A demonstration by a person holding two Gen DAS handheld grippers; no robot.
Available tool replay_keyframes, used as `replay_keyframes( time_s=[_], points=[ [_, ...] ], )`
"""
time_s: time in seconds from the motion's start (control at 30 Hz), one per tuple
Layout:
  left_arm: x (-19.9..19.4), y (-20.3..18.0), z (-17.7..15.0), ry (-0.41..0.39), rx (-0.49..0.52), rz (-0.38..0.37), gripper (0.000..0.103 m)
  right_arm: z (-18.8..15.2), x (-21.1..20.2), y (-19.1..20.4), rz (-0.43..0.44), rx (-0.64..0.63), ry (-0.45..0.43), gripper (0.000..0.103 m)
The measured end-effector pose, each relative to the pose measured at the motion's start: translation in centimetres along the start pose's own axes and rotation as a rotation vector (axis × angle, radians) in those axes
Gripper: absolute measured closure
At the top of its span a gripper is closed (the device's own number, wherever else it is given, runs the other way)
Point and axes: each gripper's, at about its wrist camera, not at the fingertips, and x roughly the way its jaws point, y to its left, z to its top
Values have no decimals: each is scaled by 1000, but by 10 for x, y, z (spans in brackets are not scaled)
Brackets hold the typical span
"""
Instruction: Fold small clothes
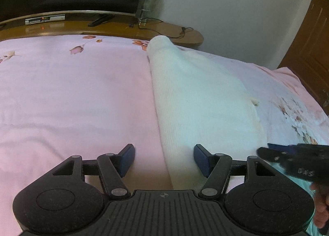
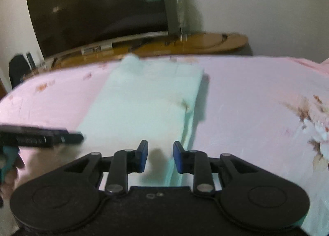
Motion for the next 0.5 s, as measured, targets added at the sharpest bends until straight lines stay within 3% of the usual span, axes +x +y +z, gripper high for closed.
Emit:
replay_keyframes(
  time_s=[0.17,0.23,0.37,0.5],
  points=[
    [-9,-2,-3,0,11,5,39,1,-6,5,-20,48,13,74],
    [-11,-1,-7,5,7,9,39,1,-6,7,9,69,-4,74],
    [-15,-1,-10,23,20,22,39,-2,10,0,-5,92,36,73],
    [-42,8,0,-79,8,18,39,5,-2,-7,-3,155,-6,71]
  ],
)
